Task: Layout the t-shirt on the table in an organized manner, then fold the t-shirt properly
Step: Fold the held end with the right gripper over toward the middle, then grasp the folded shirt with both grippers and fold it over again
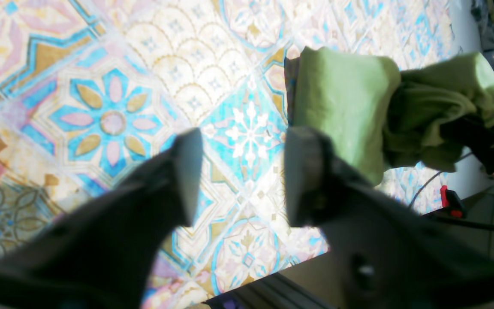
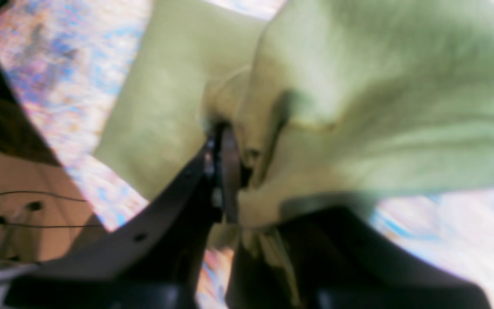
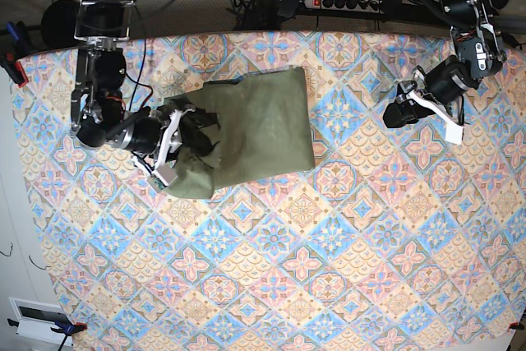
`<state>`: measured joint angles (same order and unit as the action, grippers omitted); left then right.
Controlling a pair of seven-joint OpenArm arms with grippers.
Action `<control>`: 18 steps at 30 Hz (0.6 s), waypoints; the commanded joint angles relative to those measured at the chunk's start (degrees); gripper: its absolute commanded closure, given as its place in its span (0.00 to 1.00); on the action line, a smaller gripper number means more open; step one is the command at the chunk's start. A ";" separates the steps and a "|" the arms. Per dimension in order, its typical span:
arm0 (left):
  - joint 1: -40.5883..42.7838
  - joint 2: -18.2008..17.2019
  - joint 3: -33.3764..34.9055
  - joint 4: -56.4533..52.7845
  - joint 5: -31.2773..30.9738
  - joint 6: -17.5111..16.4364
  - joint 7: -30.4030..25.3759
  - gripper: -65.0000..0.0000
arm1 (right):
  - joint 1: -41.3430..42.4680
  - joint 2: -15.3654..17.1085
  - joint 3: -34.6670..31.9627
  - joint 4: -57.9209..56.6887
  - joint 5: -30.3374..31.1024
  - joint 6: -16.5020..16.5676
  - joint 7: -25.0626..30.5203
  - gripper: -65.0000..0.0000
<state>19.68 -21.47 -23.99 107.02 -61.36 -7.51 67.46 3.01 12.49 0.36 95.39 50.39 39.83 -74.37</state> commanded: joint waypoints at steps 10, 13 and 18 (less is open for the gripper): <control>-0.30 2.35 -0.06 0.89 4.26 -0.36 -1.04 0.74 | 3.72 -6.91 -4.89 1.35 1.61 0.17 1.45 0.98; -0.39 3.94 0.03 0.89 6.46 -0.36 -0.78 0.74 | 3.72 -7.52 -5.94 1.09 1.61 0.17 1.53 0.98; -2.14 5.43 5.13 -0.08 12.00 -0.36 -1.04 0.74 | 3.72 -7.61 -7.88 1.09 1.52 0.17 1.53 0.98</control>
<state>18.17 -15.86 -18.96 106.41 -47.86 -7.51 67.31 5.54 4.91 -7.49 95.59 50.24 39.83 -74.30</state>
